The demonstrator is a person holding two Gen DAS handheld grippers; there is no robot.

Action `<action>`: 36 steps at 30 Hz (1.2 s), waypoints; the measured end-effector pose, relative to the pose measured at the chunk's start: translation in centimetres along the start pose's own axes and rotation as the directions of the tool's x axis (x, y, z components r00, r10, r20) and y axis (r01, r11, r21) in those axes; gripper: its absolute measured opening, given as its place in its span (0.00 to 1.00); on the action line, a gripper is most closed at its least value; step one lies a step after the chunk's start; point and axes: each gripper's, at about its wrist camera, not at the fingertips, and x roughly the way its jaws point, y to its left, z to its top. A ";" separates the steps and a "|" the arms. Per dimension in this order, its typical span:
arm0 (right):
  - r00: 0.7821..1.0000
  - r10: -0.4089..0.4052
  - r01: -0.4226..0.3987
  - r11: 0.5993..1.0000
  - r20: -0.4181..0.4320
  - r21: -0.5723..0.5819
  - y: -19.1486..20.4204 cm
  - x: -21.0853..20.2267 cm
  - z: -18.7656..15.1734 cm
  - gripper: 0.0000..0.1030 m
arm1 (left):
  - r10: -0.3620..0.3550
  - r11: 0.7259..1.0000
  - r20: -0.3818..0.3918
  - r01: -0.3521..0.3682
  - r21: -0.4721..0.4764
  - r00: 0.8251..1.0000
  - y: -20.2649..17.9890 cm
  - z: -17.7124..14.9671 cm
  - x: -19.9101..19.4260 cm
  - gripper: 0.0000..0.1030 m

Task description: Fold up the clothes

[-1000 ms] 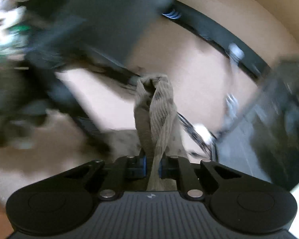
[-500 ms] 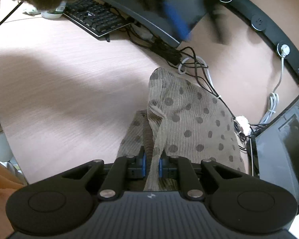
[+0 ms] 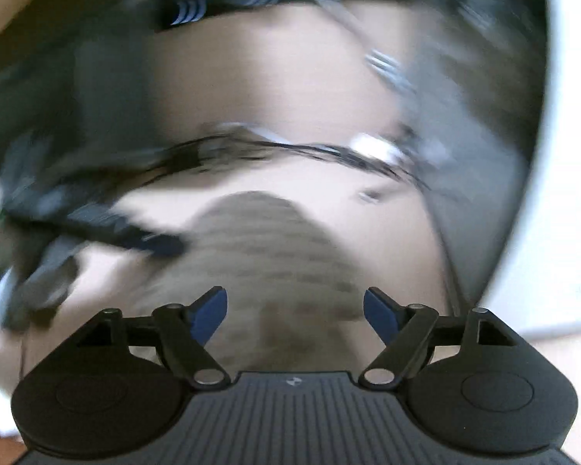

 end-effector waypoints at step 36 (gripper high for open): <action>0.961 0.257 -0.270 0.952 -0.106 -0.143 1.3 -7.8 -3.8 0.54 | 0.200 0.960 0.013 -0.199 0.197 0.980 -2.7 -2.0 -3.4 0.12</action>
